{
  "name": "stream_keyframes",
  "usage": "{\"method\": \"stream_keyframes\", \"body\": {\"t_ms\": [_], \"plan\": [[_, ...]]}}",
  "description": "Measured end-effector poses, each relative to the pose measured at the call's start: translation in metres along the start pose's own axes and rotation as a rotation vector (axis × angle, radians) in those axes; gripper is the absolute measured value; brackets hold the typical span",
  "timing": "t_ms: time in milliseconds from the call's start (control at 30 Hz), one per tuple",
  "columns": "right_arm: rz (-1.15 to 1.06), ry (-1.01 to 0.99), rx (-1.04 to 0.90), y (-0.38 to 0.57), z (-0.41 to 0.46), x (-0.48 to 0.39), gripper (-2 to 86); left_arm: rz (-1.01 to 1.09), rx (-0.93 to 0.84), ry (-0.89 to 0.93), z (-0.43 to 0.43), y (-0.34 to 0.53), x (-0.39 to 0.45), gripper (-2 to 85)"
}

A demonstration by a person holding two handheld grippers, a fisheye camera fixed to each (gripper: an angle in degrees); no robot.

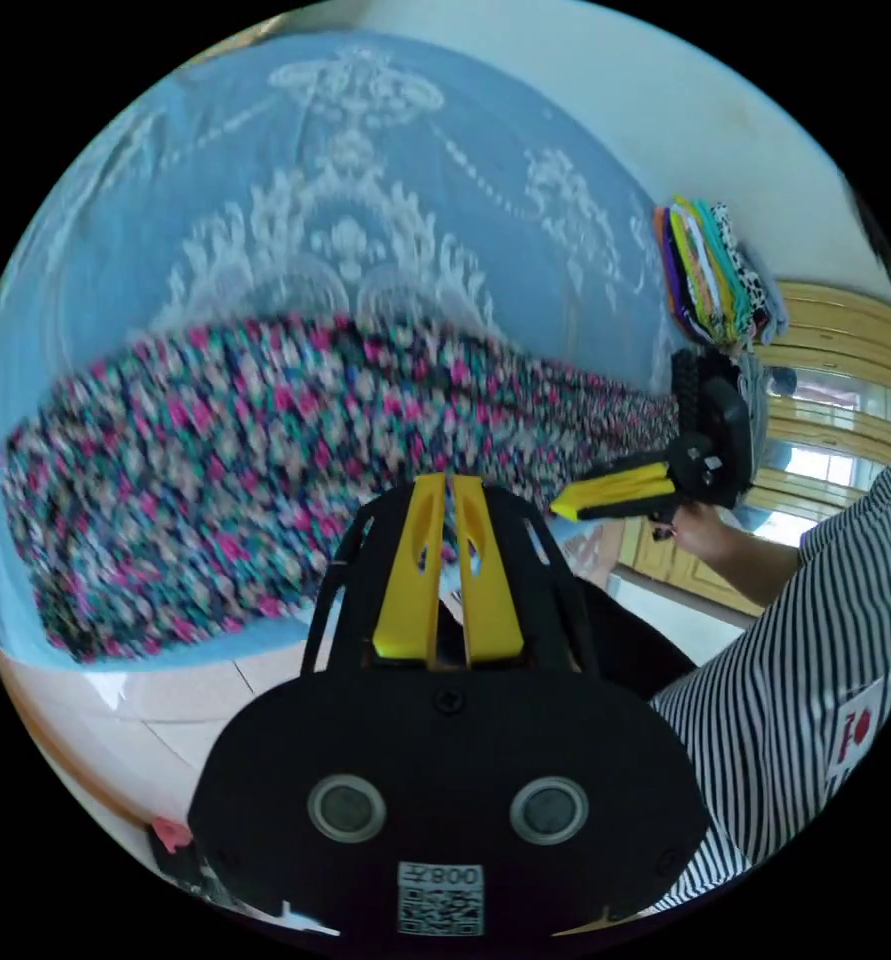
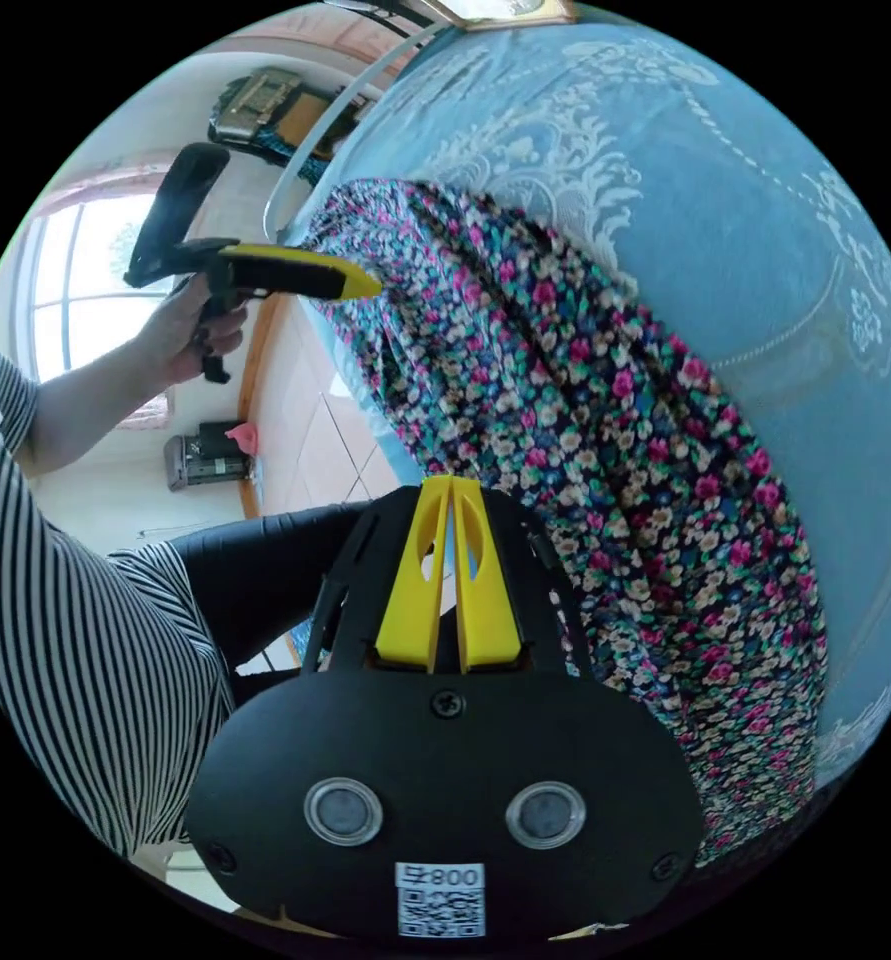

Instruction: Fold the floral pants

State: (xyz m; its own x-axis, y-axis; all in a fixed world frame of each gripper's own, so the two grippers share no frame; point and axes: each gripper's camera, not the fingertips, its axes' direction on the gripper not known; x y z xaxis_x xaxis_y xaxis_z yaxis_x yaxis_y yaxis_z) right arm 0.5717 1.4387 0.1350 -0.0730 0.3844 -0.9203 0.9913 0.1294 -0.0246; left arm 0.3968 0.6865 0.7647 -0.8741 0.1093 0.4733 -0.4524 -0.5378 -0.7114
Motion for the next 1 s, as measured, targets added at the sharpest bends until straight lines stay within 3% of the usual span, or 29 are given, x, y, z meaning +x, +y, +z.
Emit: {"method": "stream_keyframes", "body": {"t_ms": [133, 300, 633, 1000], "plan": [[0.0, -0.017, 0.107, -0.042, -0.015, 0.0, 0.0, 0.115, 0.112, -0.104, -0.044, -0.03, -0.046, 1.5], [0.003, -0.004, 0.178, -0.087, -0.016, 0.005, 0.0, 0.161, -0.032, -0.16, -0.039, -0.039, -0.095, 0.4], [-0.038, 0.095, 0.162, -0.174, 0.022, 0.004, 0.1, 0.11, 0.011, -0.069, -0.077, 0.014, -0.169, 1.0], [-0.066, 0.083, 0.111, -0.186, 0.082, -0.022, 0.1, 0.087, 0.039, 0.041, -0.096, -0.001, -0.214, 4.0]]}}
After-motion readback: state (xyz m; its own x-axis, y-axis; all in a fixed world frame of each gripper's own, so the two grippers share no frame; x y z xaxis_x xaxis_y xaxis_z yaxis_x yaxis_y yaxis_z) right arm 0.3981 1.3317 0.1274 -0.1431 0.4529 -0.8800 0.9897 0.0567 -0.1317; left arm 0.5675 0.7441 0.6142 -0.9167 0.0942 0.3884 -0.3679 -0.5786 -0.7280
